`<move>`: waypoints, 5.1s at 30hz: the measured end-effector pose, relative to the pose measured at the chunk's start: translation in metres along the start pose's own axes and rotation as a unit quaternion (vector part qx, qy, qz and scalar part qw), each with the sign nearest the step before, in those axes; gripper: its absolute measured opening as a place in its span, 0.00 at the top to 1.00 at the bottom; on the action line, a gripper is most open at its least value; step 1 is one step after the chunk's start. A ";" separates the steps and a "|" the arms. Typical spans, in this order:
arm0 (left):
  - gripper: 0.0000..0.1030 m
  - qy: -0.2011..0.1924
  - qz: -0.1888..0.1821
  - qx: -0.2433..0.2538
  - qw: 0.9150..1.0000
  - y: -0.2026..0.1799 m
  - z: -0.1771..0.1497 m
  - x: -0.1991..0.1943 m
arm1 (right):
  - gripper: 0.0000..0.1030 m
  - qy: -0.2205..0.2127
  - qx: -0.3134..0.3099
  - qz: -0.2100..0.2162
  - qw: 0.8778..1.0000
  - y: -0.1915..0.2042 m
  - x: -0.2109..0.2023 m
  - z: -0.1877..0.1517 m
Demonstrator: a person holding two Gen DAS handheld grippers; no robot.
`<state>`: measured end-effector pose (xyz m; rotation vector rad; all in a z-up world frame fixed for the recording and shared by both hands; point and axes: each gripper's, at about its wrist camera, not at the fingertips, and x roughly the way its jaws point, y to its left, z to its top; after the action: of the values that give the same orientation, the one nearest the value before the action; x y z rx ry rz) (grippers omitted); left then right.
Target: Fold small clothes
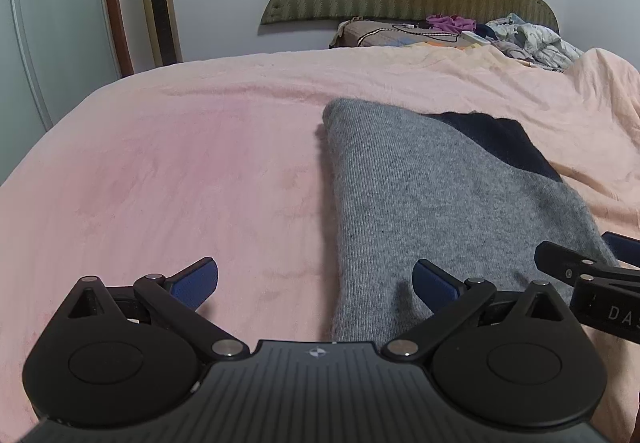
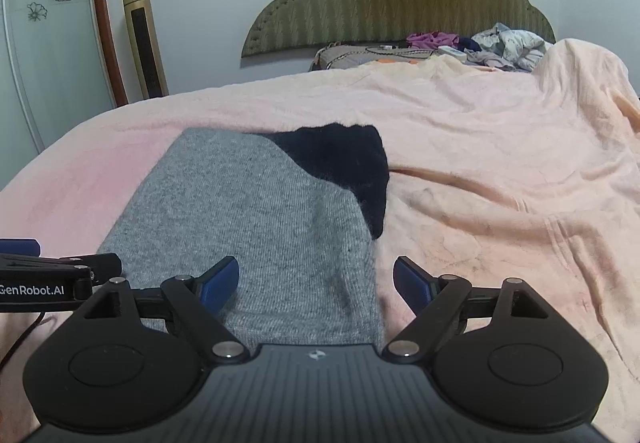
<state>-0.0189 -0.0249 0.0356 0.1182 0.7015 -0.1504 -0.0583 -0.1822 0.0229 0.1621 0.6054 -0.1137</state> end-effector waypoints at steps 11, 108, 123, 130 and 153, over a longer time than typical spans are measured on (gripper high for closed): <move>0.00 0.038 -0.078 -0.054 0.995 0.023 0.062 0.060 | 0.17 0.062 0.074 0.091 0.991 -0.067 0.077 0.048; 0.00 0.015 -0.027 -0.038 0.999 0.025 -0.026 -0.028 | 0.02 0.044 -0.005 -0.010 0.999 0.011 -0.027 -0.016; 0.00 0.022 -0.013 -0.024 0.999 0.016 -0.045 -0.024 | 0.02 0.058 -0.019 -0.021 0.998 0.011 -0.022 -0.025; 0.00 0.028 -0.019 -0.016 0.999 0.013 -0.049 -0.021 | 0.02 0.061 -0.024 -0.025 0.998 0.012 -0.021 -0.026; 0.00 0.035 -0.011 -0.022 0.999 0.017 -0.051 -0.020 | 0.02 0.066 -0.021 -0.022 0.997 0.011 -0.019 -0.026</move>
<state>-0.0632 0.0017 0.0103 0.0733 0.7753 -0.1527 -0.0866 -0.1654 0.0144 0.1170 0.7431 -0.1329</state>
